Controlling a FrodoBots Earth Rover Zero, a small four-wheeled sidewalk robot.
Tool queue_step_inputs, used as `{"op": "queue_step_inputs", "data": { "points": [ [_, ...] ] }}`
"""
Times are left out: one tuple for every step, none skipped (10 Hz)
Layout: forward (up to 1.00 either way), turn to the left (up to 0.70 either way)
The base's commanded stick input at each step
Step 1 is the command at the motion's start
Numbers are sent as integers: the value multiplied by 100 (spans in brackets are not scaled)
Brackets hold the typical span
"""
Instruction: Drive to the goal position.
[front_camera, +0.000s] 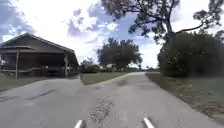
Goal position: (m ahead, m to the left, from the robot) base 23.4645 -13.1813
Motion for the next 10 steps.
{"op": "queue_step_inputs", "data": {
  "points": [
    [70, 0],
    [70, 0],
    [70, 0],
    [70, 0],
    [70, 0],
    [70, 0],
    [70, 0],
    [70, -23],
    [70, -33],
    [70, -35]
  ]
}}
